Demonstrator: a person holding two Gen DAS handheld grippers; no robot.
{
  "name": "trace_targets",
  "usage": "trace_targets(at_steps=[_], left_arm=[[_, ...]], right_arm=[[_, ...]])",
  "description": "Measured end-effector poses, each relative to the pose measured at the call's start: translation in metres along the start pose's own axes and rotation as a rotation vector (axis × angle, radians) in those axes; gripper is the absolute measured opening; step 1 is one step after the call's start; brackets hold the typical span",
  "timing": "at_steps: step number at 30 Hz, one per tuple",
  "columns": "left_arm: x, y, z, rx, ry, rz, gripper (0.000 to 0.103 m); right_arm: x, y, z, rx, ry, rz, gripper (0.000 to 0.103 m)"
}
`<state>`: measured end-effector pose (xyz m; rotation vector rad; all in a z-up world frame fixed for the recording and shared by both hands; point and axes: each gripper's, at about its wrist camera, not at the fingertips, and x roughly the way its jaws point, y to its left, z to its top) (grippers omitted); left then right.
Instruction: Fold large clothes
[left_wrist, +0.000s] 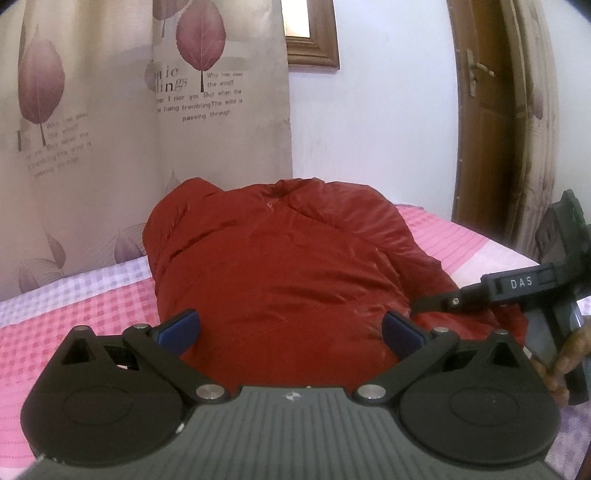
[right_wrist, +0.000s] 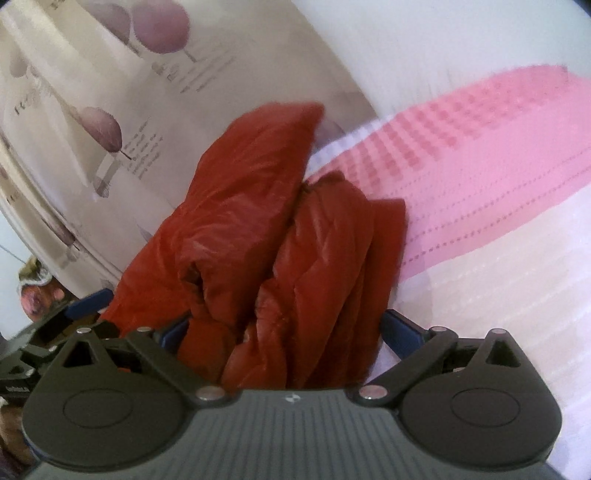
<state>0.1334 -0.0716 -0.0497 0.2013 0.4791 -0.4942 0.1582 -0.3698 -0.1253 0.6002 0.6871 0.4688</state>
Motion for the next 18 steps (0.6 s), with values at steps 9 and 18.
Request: trace_targets(at_steps=[9,18], left_arm=[[0.009,0.001,0.002,0.005,0.010,0.002,0.103],[0.014,0.002,0.003,0.020,0.018,-0.001,0.103]], right_arm=[[0.004,-0.005,0.001,0.016,0.012,0.025,0.103],[0.004,-0.008,-0.001,0.021,0.006,0.042,0.103]])
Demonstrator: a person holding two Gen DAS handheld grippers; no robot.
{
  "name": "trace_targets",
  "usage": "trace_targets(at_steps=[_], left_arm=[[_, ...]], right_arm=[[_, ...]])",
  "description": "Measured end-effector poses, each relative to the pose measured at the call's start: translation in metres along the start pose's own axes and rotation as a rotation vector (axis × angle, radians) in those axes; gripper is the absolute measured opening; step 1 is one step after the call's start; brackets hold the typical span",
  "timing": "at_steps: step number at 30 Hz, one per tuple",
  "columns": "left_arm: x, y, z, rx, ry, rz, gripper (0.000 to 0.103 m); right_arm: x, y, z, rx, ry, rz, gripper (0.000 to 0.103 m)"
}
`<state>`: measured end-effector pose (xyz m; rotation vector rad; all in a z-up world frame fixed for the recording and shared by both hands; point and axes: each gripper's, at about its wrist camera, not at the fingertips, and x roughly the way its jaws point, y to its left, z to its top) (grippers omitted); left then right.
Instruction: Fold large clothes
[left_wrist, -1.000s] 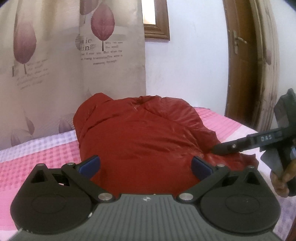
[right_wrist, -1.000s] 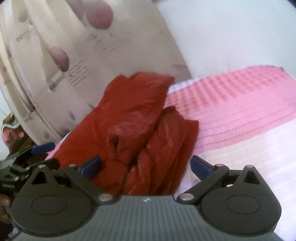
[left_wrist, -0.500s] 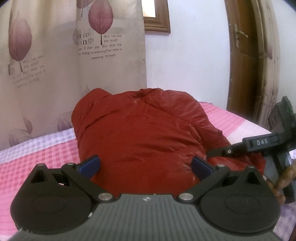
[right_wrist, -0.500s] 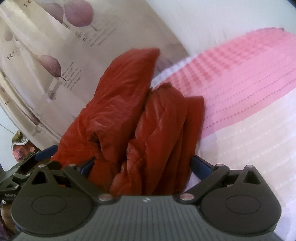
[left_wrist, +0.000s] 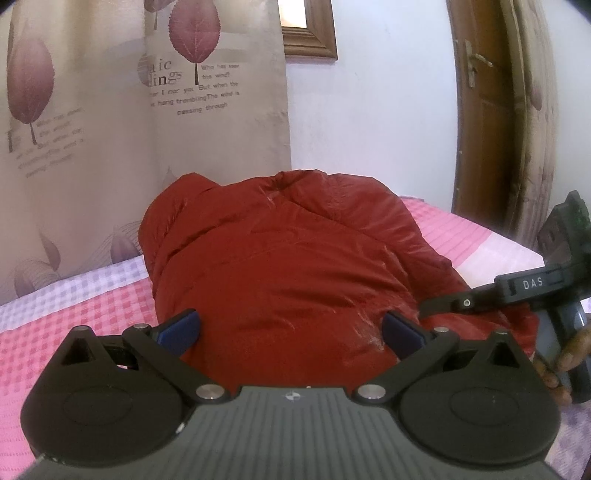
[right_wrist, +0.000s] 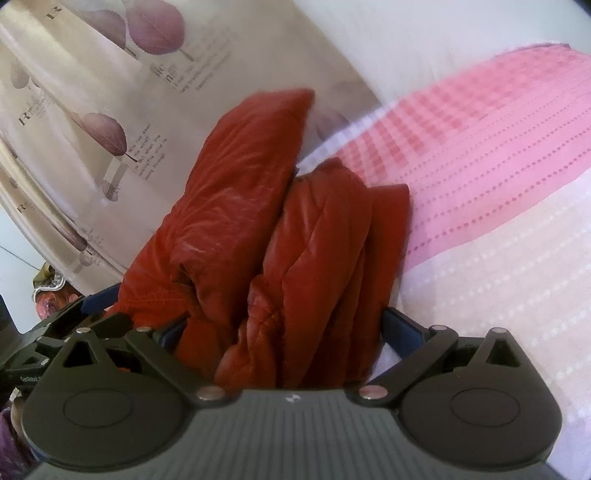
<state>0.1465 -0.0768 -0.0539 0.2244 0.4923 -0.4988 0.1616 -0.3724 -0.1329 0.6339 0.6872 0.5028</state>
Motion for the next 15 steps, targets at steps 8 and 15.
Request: trace_targets(at_steps=[8,15], left_arm=[[0.0017,0.0000,-0.0009,0.008,-0.001,0.003,0.103],[0.0025,-0.0005,-0.0006,0.014,0.000,0.009,0.103]], right_arm=[[0.0000,0.0008,-0.0017,-0.010,-0.014,-0.006,0.103],[-0.0007,0.0021,-0.0027,-0.025,-0.023,-0.016,0.103]])
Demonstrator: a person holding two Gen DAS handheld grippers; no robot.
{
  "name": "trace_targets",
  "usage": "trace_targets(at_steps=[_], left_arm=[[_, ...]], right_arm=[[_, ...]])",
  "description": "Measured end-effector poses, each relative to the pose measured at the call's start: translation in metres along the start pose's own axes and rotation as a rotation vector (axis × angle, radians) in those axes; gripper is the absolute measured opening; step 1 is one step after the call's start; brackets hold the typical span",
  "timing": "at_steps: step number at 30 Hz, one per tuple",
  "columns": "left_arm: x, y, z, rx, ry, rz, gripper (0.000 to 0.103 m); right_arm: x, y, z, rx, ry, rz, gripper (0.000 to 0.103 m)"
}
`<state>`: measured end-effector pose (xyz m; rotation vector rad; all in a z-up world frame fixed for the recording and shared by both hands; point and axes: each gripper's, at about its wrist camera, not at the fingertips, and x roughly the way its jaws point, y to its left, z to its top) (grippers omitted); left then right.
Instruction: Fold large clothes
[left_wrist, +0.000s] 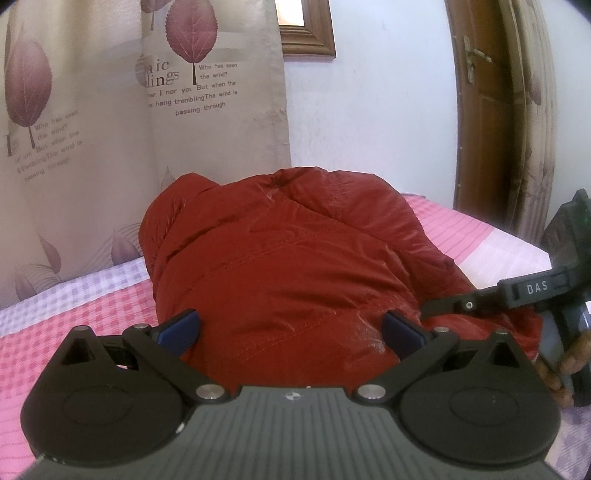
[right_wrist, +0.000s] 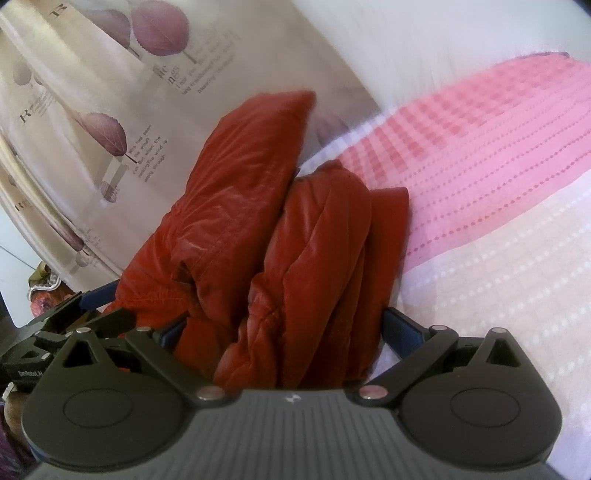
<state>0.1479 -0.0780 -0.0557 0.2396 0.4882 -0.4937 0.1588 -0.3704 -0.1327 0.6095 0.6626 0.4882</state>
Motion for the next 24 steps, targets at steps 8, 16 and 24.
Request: trace_targets(at_steps=[8,16,24], left_arm=[[-0.001,-0.001,-0.002,0.012,-0.004,0.007,0.103],[-0.002,0.002,-0.005,0.005,-0.004,0.004,0.103],[-0.005,0.012,-0.007,-0.044,-0.007,-0.038,0.103]], right_arm=[[-0.002,0.002,-0.002,-0.016,-0.014,-0.016,0.103],[-0.002,0.003,-0.002,-0.021,-0.012,-0.020,0.103],[-0.002,0.002,-0.003,-0.014,-0.012,-0.015,0.103]])
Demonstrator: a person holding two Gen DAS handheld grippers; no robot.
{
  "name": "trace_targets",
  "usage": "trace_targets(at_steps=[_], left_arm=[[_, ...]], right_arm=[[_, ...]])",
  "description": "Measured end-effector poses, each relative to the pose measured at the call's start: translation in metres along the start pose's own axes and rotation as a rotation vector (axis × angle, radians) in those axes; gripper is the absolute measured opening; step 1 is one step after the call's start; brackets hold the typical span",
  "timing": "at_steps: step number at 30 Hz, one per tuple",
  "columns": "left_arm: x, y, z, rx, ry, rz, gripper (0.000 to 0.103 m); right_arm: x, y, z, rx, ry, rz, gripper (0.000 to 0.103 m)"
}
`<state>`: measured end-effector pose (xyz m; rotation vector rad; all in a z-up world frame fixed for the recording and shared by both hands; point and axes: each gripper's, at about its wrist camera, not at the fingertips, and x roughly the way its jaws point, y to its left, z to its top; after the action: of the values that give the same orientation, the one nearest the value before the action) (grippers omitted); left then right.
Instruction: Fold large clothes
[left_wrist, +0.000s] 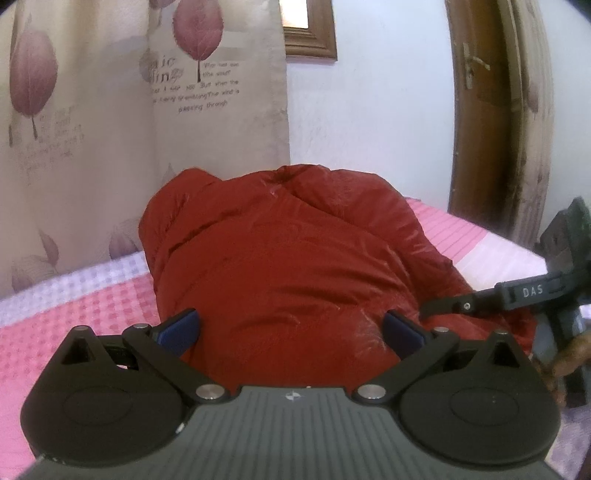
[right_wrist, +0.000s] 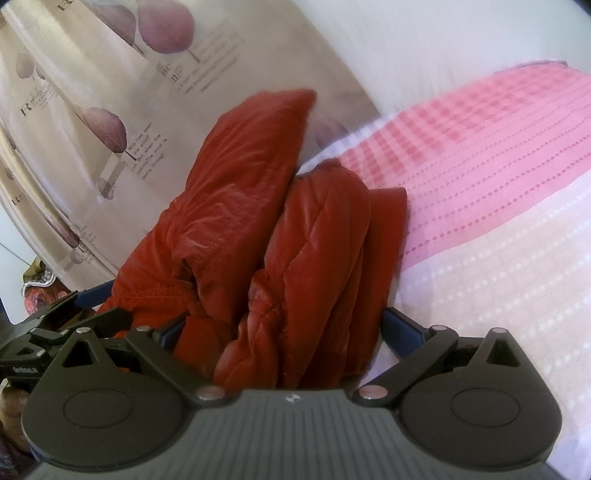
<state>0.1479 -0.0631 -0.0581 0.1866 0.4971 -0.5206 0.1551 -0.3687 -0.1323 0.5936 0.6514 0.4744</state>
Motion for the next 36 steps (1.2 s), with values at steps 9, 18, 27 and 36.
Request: trace_targets(at_steps=[9,18,27,36], left_arm=[[-0.002,0.043,-0.010,-0.223,0.010,-0.110,0.103],[0.012,0.081,-0.025,-0.453,0.070,-0.221,0.103],[0.038,0.119,-0.051,-0.697,0.127,-0.385,0.103],[0.071,0.133,-0.072,-0.865,0.217,-0.595,0.103]], right_arm=[[0.001,-0.002,-0.001,0.003,-0.006,0.007,0.103],[0.001,-0.002,-0.001,0.006,-0.008,0.011,0.103],[0.001,-0.002,-0.002,0.005,-0.009,0.014,0.103],[0.001,-0.003,-0.002,0.007,-0.010,0.013,0.103]])
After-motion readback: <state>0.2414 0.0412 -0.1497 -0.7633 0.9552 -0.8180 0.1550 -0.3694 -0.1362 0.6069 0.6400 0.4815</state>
